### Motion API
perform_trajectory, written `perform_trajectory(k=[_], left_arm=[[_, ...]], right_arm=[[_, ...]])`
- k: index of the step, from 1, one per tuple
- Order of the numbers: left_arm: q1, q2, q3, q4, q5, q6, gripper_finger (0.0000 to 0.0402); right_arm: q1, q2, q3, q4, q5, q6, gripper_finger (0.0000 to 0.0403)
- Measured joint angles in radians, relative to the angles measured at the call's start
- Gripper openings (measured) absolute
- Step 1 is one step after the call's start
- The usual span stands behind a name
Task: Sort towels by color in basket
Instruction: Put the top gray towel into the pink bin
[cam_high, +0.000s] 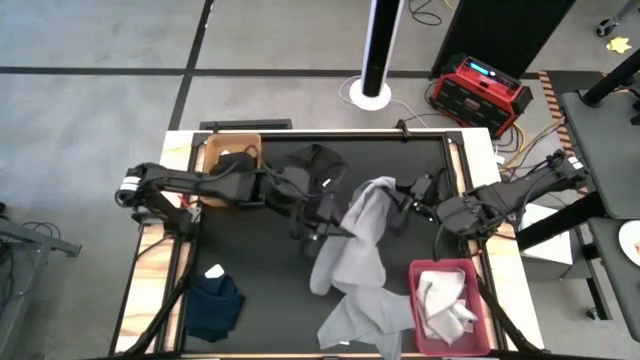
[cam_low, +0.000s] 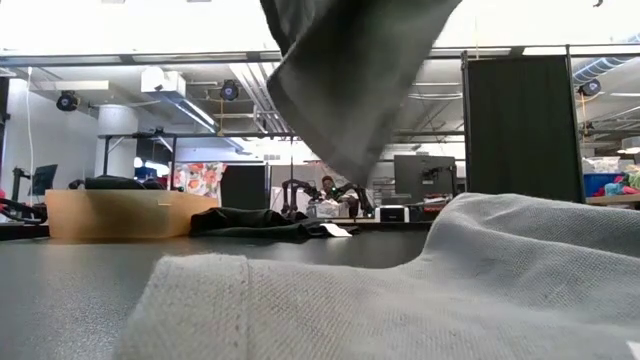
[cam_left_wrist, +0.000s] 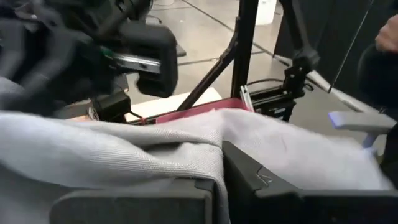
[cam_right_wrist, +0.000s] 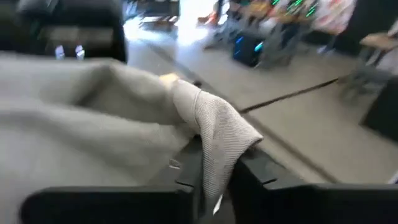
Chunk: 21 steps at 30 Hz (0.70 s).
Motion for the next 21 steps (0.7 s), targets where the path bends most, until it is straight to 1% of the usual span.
perform_trajectory(k=[3, 5, 8, 11, 13, 14, 18, 21], left_arm=[[0.000, -0.041, 0.000, -0.012, -0.018, -0.041, 0.0000], [0.000, -0.065, 0.000, -0.022, -0.060, -0.054, 0.0000], [-0.001, -0.098, 0.000, -0.088, -0.181, -0.062, 0.0000], [-0.001, -0.122, 0.000, -0.166, -0.336, -0.068, 0.0000], [0.000, -0.127, 0.000, -0.186, -0.413, -0.071, 0.0000], [0.000, -0.128, 0.000, -0.190, -0.432, -0.071, 0.0000], [0.000, -0.131, 0.000, -0.195, -0.435, -0.071, 0.0000], [-0.001, -0.134, 0.000, -0.182, -0.435, -0.072, 0.0000]], right_arm=[[0.000, -0.001, 0.034, -0.162, -0.038, 0.111, 0.0108], [0.001, -0.001, 0.052, -0.247, -0.040, 0.178, 0.0138], [0.003, -0.002, 0.073, -0.336, -0.065, 0.264, 0.0179], [0.006, -0.002, 0.078, -0.353, -0.090, 0.315, 0.0209], [0.015, -0.002, 0.078, -0.353, -0.091, 0.338, 0.0225], [0.018, -0.002, 0.077, -0.353, -0.090, 0.347, 0.0231], [0.029, -0.002, 0.076, -0.352, -0.091, 0.361, 0.0251], [0.049, 0.006, 0.068, -0.305, -0.089, 0.302, 0.0261]])
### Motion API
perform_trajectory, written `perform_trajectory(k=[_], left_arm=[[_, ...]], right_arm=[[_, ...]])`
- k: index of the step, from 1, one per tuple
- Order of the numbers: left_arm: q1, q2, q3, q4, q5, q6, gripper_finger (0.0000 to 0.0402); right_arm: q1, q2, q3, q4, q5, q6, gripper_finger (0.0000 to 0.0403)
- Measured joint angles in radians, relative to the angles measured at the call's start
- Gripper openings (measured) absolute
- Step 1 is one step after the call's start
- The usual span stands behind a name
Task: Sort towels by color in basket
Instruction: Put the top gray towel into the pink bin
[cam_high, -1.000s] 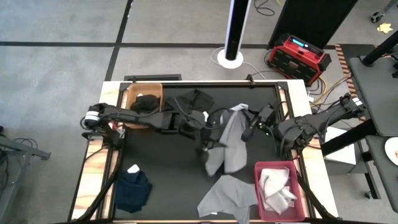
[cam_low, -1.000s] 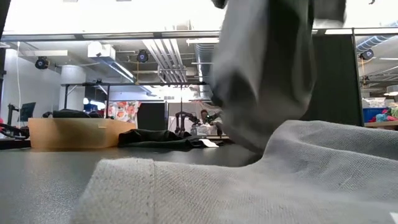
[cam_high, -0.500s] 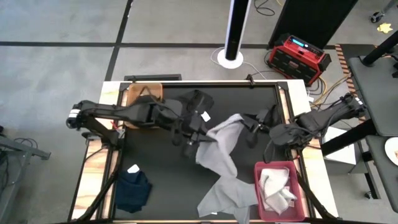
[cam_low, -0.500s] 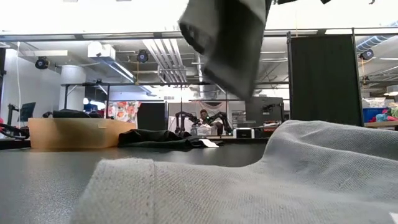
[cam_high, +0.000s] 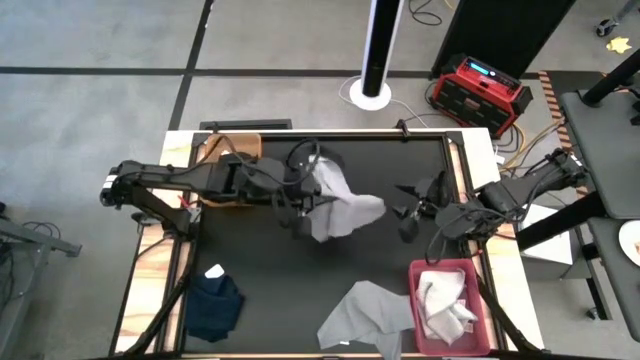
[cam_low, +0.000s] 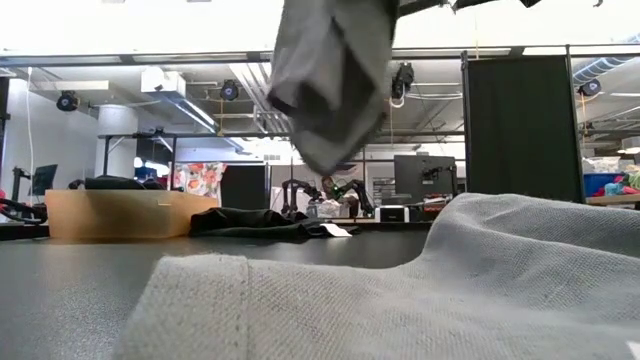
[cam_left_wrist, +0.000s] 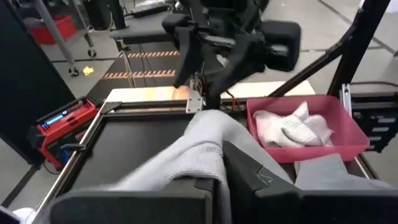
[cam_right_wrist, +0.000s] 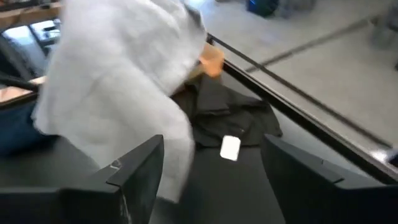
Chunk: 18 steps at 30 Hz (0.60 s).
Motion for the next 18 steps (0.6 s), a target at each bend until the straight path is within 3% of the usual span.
perform_trajectory(k=[7, 11, 15, 18], left_arm=[[0.001, 0.005, 0.000, 0.013, -0.001, 0.000, 0.0000], [0.001, 0.006, 0.000, 0.026, -0.001, 0.003, 0.0000], [-0.003, 0.006, 0.000, 0.038, 0.000, 0.009, 0.0000], [-0.004, 0.006, 0.000, 0.040, 0.000, 0.020, 0.0000]], right_arm=[[0.030, 0.082, -0.014, 0.201, -0.013, -0.215, 0.0272], [0.030, 0.118, -0.005, 0.284, -0.086, -0.267, 0.0265], [0.021, 0.152, 0.013, 0.316, -0.091, -0.292, 0.0239], [0.008, 0.183, 0.025, 0.318, -0.072, -0.301, 0.0194]])
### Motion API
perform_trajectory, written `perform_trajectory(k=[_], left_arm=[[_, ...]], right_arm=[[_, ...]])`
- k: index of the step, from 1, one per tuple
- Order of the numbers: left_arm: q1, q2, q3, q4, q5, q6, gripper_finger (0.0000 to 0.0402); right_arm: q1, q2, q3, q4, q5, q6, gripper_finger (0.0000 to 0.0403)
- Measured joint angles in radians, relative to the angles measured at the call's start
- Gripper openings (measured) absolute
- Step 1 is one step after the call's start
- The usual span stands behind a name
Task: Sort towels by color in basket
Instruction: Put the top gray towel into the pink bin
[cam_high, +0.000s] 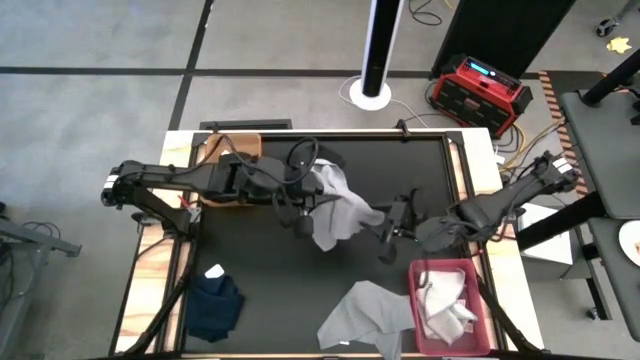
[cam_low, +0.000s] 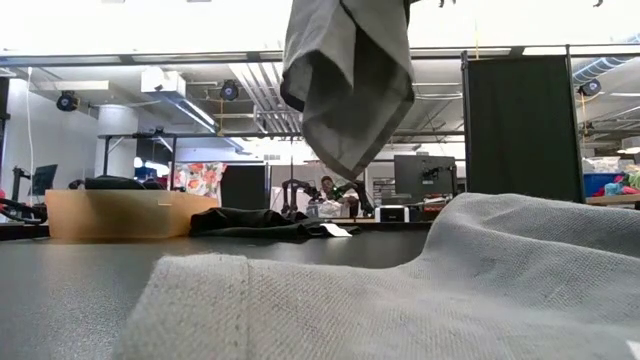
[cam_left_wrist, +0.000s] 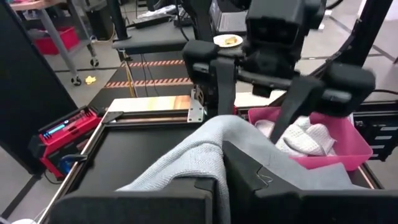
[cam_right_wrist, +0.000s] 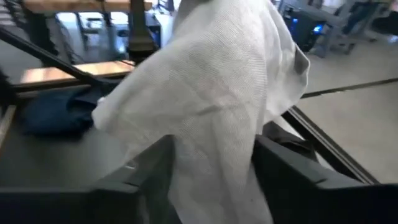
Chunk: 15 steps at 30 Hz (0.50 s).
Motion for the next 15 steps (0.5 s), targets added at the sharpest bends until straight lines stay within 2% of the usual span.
perform_trajectory(k=[2, 5, 6, 9, 15], left_arm=[[0.000, 0.000, 0.000, -0.004, 0.000, 0.004, 0.0000], [0.000, -0.004, 0.000, -0.029, 0.000, 0.010, 0.0000], [0.000, -0.009, 0.000, -0.043, 0.000, 0.010, 0.0000], [0.000, -0.033, 0.000, -0.078, 0.000, 0.011, 0.0000], [0.000, -0.083, 0.000, -0.159, 0.000, 0.004, 0.0000]], right_arm=[[0.000, 0.010, 0.006, -0.010, 0.002, -0.016, 0.0143], [0.017, 0.004, 0.015, -0.014, 0.010, -0.029, 0.0041], [0.026, -0.003, 0.017, -0.035, 0.012, -0.031, 0.0028], [0.047, -0.024, 0.042, -0.161, 0.035, 0.039, 0.0012], [0.065, -0.041, 0.099, -0.418, 0.095, 0.197, 0.0008]])
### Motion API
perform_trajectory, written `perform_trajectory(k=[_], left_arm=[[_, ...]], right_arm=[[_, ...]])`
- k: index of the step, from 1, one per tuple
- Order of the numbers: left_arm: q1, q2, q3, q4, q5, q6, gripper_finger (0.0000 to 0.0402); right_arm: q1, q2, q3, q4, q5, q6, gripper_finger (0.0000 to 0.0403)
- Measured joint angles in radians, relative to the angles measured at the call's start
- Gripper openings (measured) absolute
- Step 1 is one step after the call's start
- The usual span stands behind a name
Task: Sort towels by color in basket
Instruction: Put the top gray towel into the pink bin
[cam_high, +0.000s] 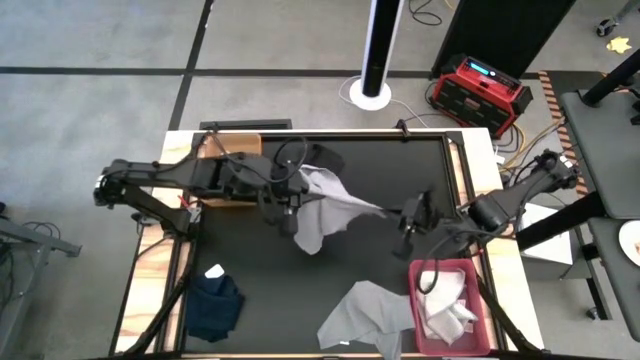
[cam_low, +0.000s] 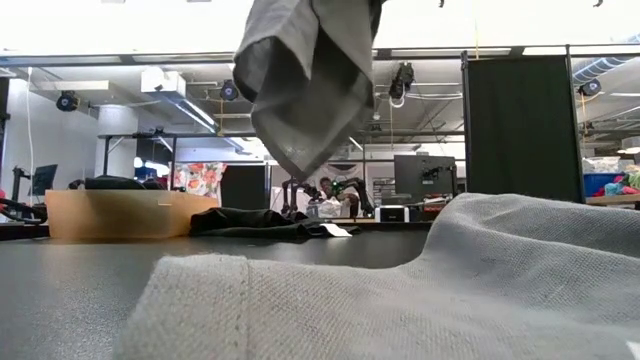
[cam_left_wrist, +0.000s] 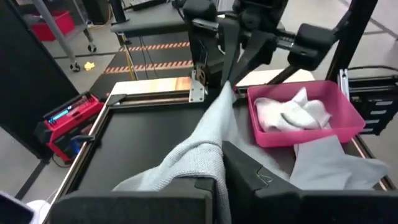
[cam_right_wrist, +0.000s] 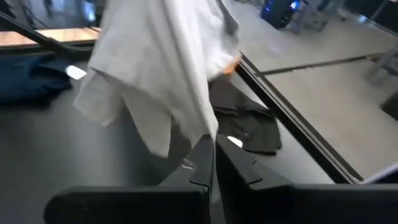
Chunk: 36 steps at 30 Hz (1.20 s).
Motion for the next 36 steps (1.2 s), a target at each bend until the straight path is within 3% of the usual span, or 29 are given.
perform_trajectory(k=[9, 16, 20, 22, 26, 36], left_arm=[[0.001, -0.046, 0.002, -0.169, -0.005, -0.019, 0.0000], [0.001, -0.033, 0.002, -0.178, -0.023, -0.028, 0.0000], [0.001, -0.021, 0.002, -0.148, -0.028, -0.029, 0.0000], [0.001, -0.011, 0.002, -0.123, -0.028, -0.029, 0.0000], [0.001, 0.009, 0.002, -0.102, -0.027, -0.029, 0.0000], [-0.004, 0.054, 0.002, -0.066, -0.026, -0.016, 0.0000]], right_arm=[[0.000, 0.000, 0.033, -0.058, 0.039, 0.008, 0.0008], [0.000, 0.021, 0.045, -0.046, 0.039, -0.013, 0.0008], [0.000, 0.040, 0.045, 0.065, 0.051, -0.068, 0.0010], [-0.001, 0.050, 0.045, 0.150, -0.004, -0.152, 0.0018], [-0.011, 0.078, 0.051, 0.269, -0.102, -0.236, 0.0064], [-0.083, 0.190, 0.074, 0.350, -0.096, -0.334, 0.0235]])
